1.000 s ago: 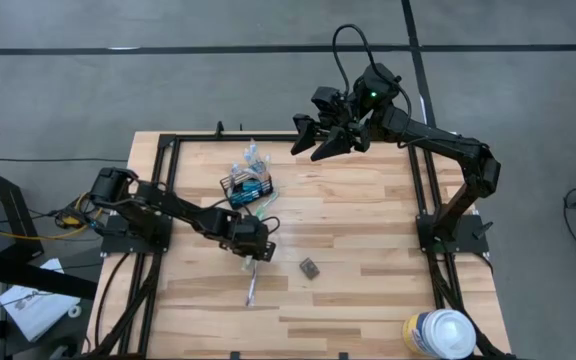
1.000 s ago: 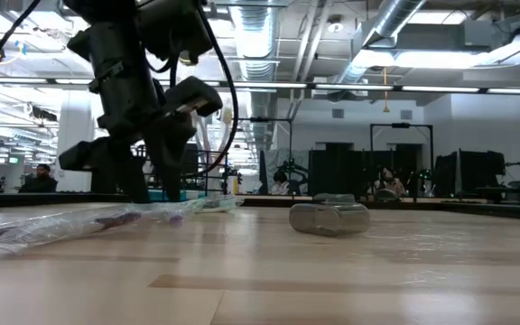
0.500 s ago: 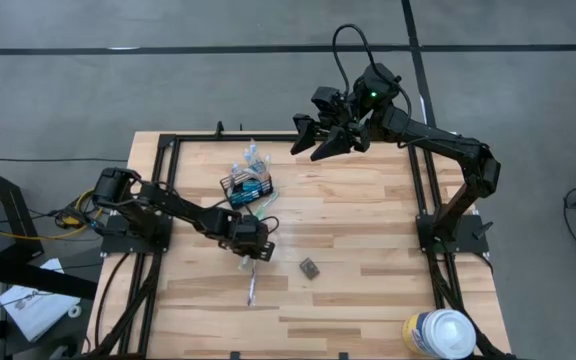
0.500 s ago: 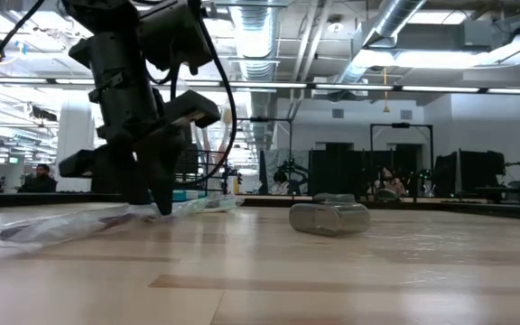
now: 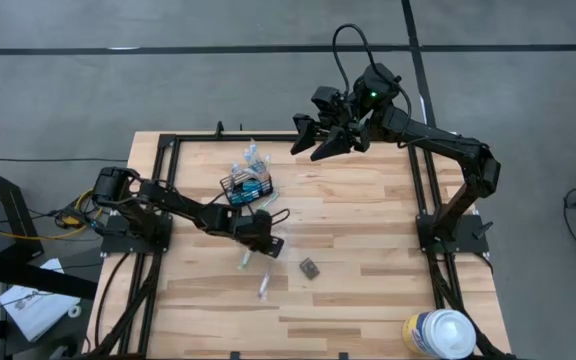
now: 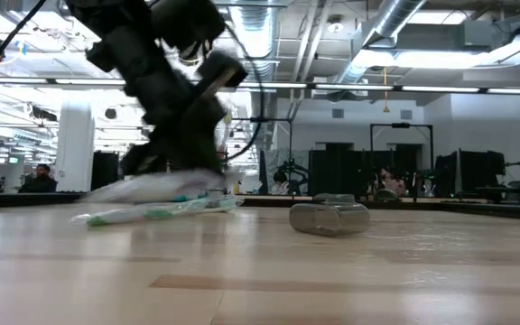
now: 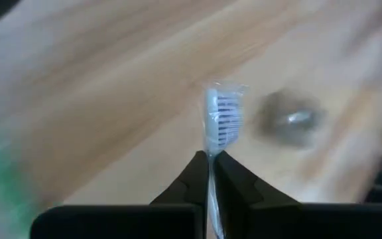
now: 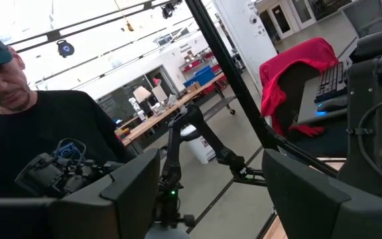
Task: Pick & Place toothbrushing station
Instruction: Put the violet toothbrush into the black organizer
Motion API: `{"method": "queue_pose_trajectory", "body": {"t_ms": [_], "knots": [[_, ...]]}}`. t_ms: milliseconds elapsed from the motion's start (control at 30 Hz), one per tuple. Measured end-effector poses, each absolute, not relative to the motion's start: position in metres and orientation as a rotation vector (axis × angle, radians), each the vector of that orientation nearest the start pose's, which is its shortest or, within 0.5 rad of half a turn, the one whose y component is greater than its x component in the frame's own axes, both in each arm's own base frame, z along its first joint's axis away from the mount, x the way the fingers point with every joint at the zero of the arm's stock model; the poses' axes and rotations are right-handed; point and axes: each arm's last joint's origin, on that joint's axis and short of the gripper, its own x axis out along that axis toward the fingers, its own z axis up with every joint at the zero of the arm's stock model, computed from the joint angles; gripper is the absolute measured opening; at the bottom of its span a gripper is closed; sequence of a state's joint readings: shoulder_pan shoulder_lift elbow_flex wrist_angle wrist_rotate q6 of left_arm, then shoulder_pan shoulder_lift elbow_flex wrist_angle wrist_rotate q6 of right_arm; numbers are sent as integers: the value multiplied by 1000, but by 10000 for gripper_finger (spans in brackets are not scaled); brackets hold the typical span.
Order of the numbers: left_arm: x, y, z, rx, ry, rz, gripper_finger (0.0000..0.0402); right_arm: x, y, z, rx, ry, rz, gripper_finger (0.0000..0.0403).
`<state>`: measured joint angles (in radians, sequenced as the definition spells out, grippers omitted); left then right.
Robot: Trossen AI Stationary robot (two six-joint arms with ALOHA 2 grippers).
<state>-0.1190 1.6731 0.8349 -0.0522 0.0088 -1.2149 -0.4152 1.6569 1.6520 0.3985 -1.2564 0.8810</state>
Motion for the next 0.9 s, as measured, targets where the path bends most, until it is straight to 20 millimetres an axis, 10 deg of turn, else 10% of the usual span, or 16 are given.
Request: {"method": "queue_pose_trajectory", "body": {"t_ms": [467,900], "knots": [[316,-30,207,-709,428,392,5,339,-120,455,502,96,871,256],[251,-9,320,-371,7,446,5,340,-120,456,463,46,834,256]]}}
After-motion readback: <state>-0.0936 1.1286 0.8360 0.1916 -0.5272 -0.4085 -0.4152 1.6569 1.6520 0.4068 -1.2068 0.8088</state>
